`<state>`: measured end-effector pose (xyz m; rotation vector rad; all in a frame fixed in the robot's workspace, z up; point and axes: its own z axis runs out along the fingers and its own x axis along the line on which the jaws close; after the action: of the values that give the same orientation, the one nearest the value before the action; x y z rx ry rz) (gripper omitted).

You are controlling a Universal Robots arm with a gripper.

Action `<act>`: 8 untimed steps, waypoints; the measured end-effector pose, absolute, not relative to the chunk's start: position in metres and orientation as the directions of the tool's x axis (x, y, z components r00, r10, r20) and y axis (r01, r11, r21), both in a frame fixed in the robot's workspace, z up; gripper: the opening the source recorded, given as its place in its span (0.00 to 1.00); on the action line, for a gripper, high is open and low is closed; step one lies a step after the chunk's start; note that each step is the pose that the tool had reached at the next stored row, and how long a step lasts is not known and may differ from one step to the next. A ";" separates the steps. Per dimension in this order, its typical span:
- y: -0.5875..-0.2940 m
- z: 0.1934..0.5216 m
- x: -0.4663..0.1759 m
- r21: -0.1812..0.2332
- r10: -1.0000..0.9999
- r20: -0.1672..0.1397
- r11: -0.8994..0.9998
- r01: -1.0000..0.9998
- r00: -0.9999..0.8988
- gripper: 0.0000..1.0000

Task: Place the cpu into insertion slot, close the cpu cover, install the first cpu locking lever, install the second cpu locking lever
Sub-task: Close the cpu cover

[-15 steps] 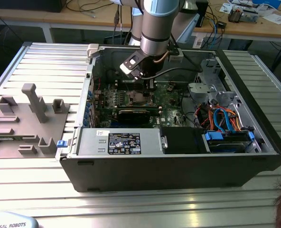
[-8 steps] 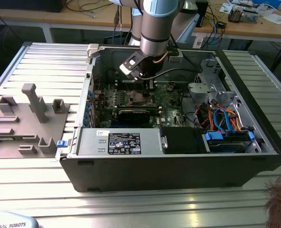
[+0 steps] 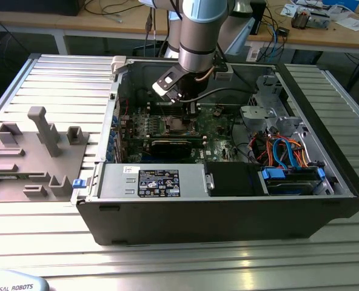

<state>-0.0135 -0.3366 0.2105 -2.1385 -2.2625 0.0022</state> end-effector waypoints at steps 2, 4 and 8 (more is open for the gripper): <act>-0.337 0.210 -0.016 -0.021 0.998 0.020 0.056 0.998 -0.056 0.11; -0.337 0.210 -0.019 -0.021 0.998 0.020 0.056 0.998 -0.056 0.11; -0.337 0.210 -0.042 -0.016 0.998 0.020 0.056 0.998 -0.056 0.11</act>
<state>-0.0421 -0.3366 0.2096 -2.1407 -2.2647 -0.0027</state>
